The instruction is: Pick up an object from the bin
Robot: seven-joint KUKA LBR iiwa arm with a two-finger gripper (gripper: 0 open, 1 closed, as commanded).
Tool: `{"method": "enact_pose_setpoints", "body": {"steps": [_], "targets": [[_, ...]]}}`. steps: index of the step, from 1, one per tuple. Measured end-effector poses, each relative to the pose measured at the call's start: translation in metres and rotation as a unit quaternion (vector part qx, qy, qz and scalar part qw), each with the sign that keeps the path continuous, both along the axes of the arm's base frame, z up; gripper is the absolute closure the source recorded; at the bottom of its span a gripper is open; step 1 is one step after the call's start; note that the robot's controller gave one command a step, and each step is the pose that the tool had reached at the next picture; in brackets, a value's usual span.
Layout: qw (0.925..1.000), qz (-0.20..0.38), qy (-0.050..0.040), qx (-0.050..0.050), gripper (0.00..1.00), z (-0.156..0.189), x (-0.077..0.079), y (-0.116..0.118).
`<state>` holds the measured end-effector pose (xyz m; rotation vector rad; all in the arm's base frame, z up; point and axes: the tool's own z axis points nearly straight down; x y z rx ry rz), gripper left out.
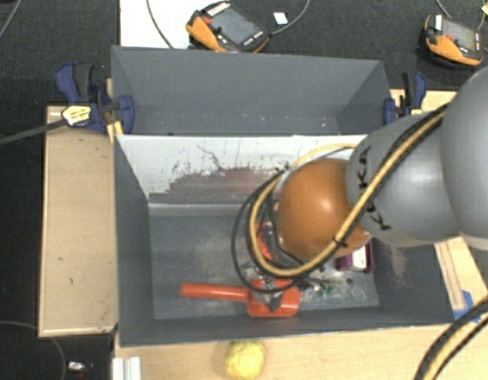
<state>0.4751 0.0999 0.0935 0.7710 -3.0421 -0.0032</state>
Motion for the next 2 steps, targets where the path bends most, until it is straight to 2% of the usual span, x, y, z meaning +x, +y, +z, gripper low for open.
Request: {"method": "enact_pose_setpoints", "body": {"steps": [1, 2], "targets": [[1.0, 0.0, -0.0046, 0.001, 1.0, 0.026, 0.002, 0.001], [1.0, -0.001, -0.0035, 0.001, 1.0, 0.062, 0.002, 0.0]]}}
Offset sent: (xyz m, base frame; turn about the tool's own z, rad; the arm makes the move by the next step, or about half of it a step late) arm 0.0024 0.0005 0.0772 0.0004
